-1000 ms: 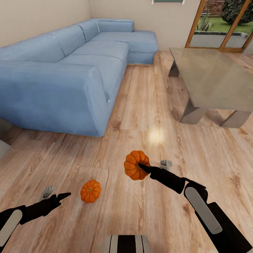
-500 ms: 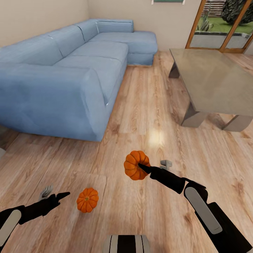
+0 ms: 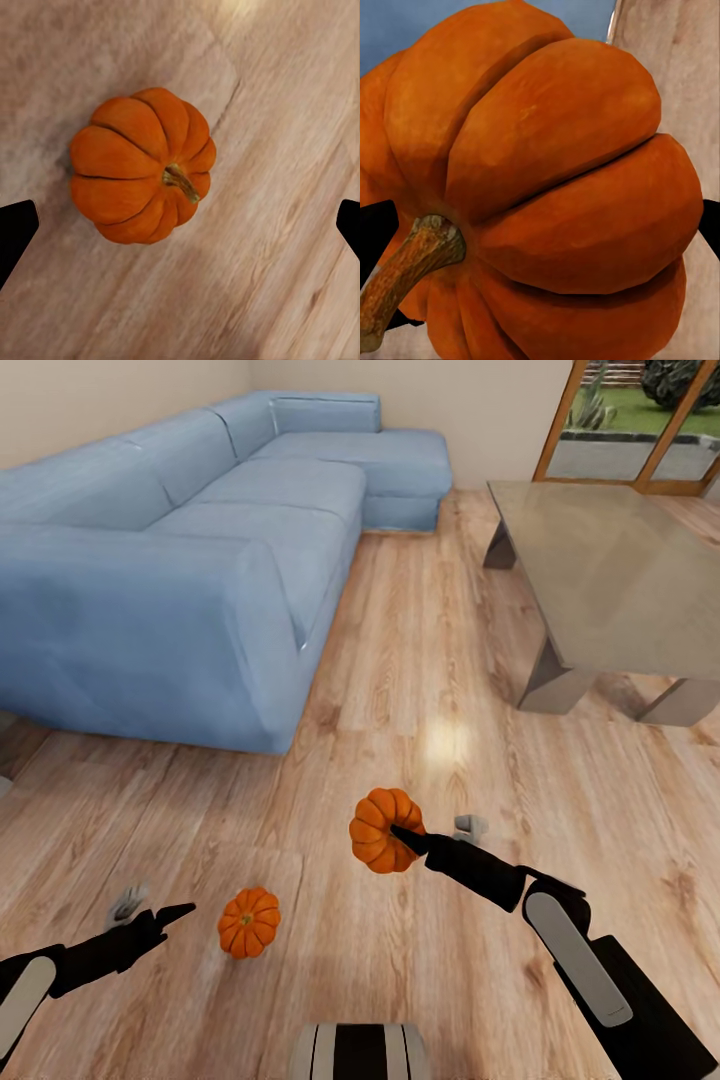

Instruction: Place each of the two pumpkins and all three candles from the living room inside a cabinet in the living room (use any cabinet), then make sure every cabinet is closed, and position the cauldron so it is next to a table in the living room.

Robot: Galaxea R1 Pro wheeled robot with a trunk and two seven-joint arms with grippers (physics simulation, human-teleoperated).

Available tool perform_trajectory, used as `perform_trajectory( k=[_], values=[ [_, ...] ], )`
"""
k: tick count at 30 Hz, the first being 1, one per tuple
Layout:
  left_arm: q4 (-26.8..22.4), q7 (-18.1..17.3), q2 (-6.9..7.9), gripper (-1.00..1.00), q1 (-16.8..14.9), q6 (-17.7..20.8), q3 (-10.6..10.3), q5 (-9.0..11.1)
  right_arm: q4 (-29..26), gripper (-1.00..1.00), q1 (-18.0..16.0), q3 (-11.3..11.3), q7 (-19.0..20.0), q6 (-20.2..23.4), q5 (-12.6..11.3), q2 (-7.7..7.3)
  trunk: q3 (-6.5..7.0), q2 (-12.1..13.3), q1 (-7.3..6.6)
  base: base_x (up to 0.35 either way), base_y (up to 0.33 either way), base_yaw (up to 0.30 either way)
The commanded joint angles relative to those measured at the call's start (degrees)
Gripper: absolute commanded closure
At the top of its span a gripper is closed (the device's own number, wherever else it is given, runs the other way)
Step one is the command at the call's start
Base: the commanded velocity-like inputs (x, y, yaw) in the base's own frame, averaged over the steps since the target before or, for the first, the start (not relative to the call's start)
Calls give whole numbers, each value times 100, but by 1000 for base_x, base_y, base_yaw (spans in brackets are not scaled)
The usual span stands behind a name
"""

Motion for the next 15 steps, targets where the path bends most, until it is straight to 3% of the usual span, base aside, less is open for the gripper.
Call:
perform_trajectory(
  k=[1, 5, 10, 15],
  values=[
    [0, -11, -4, -100, -2, 36, 6, 7, -4, 100, -4, 10, 127, 22, -23, -3, -26, -3, 1, 0, 0, 0],
    [0, -9, -17, -100, -2, 24, -1, 5, -10, 100, -4, 26, 893, 284, -41, -3, -115, -8, 11, 0, 0, 0],
    [0, -8, -19, -100, -2, 17, -3, 4, -11, 100, -4, 35, 2199, 512, -44, -3, -226, -15, 24, 0, 0, 0],
    [0, -8, -17, -100, 0, 16, -5, 4, -11, 100, 6, 42, 2652, 507, -41, -3, -337, -22, 37, 0, 0, 0]
  ],
)
